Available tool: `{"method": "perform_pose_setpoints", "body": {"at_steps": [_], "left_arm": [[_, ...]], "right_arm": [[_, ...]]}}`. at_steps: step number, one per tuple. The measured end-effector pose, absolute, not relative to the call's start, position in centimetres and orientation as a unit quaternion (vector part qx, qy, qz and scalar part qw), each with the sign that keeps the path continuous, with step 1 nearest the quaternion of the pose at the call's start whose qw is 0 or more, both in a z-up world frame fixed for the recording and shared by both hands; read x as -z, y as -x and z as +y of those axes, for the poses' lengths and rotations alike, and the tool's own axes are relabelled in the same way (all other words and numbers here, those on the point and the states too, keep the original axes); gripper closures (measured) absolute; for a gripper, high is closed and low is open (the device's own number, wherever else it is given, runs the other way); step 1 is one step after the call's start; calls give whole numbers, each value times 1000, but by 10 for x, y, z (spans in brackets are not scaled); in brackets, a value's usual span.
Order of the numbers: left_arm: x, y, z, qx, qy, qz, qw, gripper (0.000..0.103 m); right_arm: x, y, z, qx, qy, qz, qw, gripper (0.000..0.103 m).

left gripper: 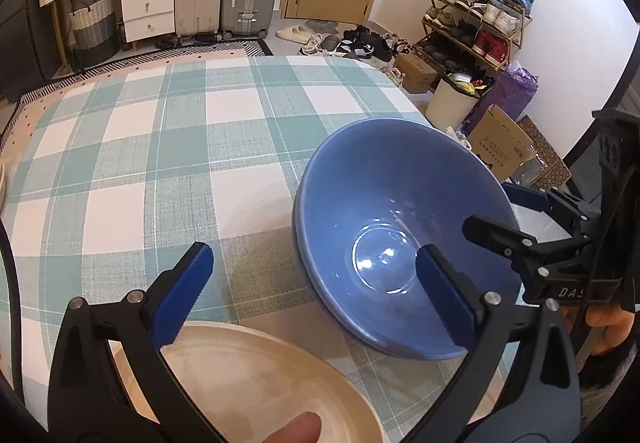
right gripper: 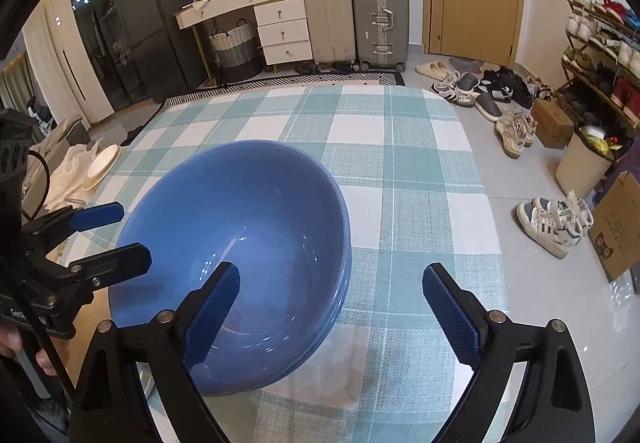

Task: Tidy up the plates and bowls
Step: 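Close both tools on the rim of the stacked blue bowls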

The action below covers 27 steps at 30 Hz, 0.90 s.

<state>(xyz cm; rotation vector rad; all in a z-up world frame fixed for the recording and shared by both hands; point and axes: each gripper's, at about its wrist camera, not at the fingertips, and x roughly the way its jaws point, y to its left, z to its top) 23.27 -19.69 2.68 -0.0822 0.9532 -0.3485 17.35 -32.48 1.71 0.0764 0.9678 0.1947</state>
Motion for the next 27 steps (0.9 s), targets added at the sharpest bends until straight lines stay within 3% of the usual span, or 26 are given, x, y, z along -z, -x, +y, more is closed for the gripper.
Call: {"method": "perform_pose_setpoints", "body": {"at_steps": [8,13,15,19,21,27], "left_arm": [[-10,-244,-193,160,52,469,867,3],[-3,-250,-190,175,73,479,857,19],[-1,-251,-190,179,76,481,855,35],[1,-249,-193,190,75,484,851,48],[1,-248,-194,191,72,483,851,57],[-5,-242,-200,202,59,473,856,72]], "right_arm": [[0,-176,-336,-94,-87,475,871,8],[5,-174,-340,-104,-113,475,866,9],[7,-175,-341,-112,-124,480,861,27],[9,-174,-338,-118,-121,483,859,35],[8,-172,-336,-124,-121,482,859,44],[0,-167,-326,-127,-104,474,865,65]]}}
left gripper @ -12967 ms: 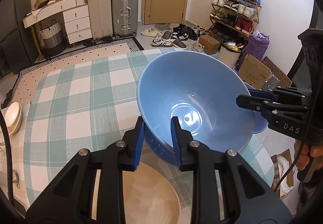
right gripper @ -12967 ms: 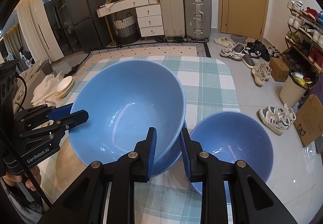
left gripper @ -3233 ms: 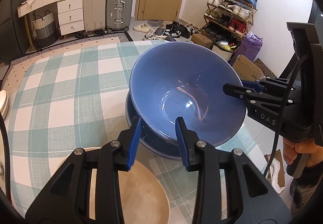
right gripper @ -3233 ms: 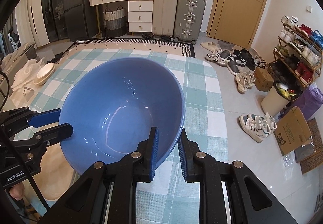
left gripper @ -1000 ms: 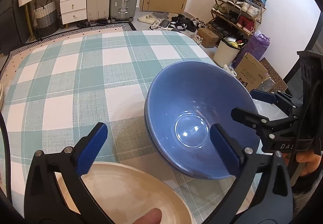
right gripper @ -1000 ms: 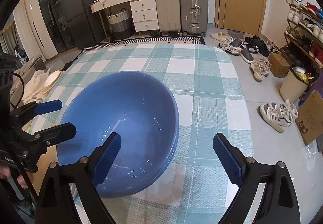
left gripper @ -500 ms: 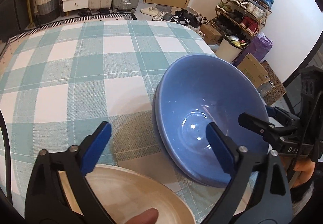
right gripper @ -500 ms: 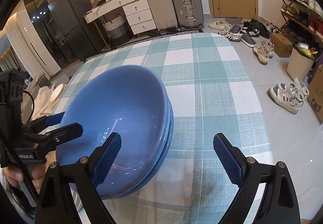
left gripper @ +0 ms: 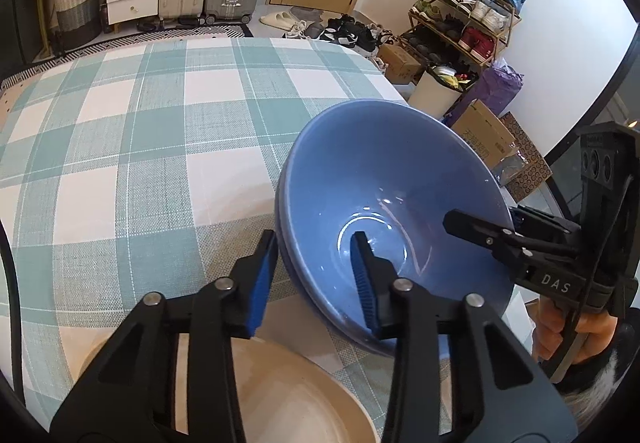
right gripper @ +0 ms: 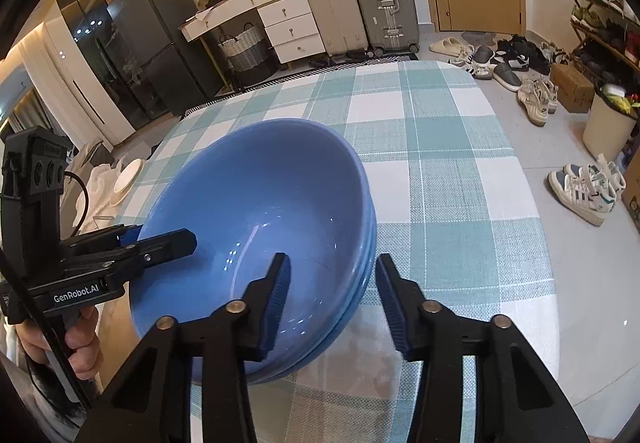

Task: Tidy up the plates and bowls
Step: 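Close both tools on the rim of the stacked blue bowls, then lift the bowl stack with both tools and carry it over the cream plates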

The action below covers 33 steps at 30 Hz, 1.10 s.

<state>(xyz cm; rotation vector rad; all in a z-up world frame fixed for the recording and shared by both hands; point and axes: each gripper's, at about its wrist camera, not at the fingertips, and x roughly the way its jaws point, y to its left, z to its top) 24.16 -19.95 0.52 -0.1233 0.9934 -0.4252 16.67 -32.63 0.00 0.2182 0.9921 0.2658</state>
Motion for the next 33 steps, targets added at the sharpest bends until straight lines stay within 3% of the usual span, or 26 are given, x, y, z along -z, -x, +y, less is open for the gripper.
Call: {"method": "perform_pose_setpoints", "body": {"at_steps": [17,33], "left_arm": [[-19,-227,-207,192,33,459,867,73],[-64,-186,-199,188,28,425,885,73]], "right_arm": [[-14,-156,-326,-108,-88,465,874,68],[-52,-132,-316,-109,-75,436,890,68]]}}
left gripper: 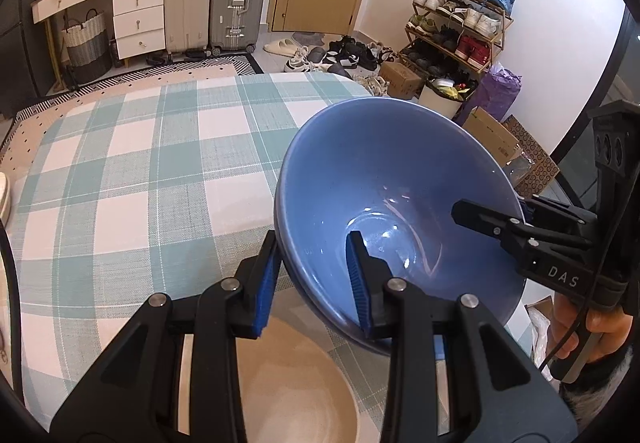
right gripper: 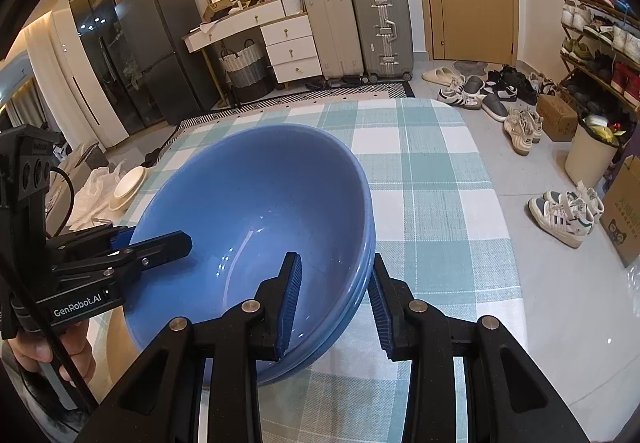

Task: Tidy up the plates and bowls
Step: 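Lift the bowl stack with both tools and carry it over the cream plates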

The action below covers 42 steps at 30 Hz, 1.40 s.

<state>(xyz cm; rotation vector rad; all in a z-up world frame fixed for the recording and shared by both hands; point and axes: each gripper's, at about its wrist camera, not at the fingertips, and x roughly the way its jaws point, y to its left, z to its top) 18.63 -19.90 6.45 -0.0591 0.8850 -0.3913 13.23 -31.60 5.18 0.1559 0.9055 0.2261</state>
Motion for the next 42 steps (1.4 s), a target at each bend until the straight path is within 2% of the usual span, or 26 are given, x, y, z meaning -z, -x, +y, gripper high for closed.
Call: {"method": "perform_pose_setpoints", "body": {"at_steps": [24,42], "left_arm": [[-122,-93,-139,141,38,389,910,73],[-124,-41,-75,94,49,385,917,73]], "right_arm": [[-100,-85,-256,-145,-50,401,903,68],[-100,-72,-196,-193,-34,401,895,68]]}}
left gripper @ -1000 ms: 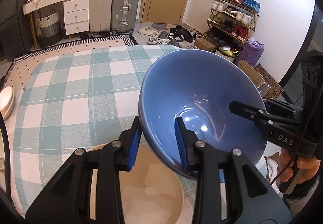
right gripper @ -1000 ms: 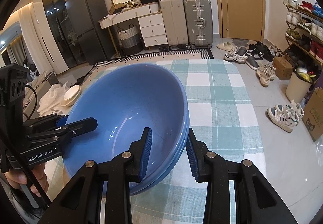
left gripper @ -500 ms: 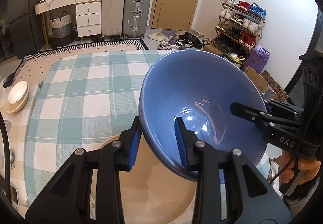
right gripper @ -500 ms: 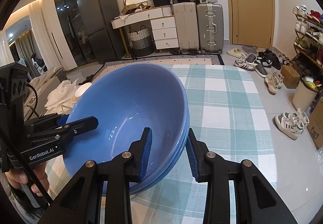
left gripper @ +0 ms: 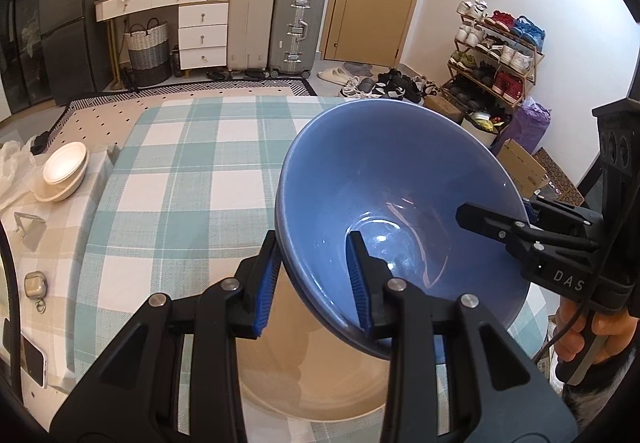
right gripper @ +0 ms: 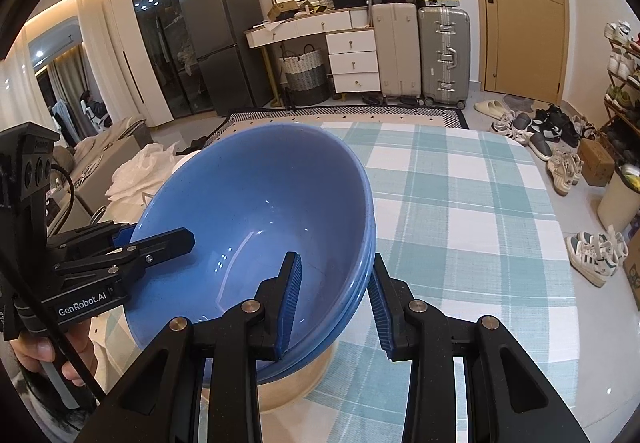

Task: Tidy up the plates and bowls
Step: 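Lift the bowl stack with both tools and carry it over the cream plates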

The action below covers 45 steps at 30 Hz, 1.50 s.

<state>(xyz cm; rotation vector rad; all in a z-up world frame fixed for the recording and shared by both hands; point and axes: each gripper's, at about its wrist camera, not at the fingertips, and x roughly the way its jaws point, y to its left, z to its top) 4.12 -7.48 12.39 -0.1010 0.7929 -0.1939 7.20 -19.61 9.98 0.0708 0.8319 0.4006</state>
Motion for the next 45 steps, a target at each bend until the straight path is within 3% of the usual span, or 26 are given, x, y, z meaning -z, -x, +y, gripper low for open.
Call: {"method": "perform_pose_setpoints", "body": {"at_steps": [19,45], "left_arm": [[-77,-48,-27,63,69,414,906,73],[-40,-80,-26,57,71,437,895,73]], "right_arm": [[-67,-84,-149,-219,-24,426,878,68],[-41,-105,-149,-215,-29,449,867,68]]}}
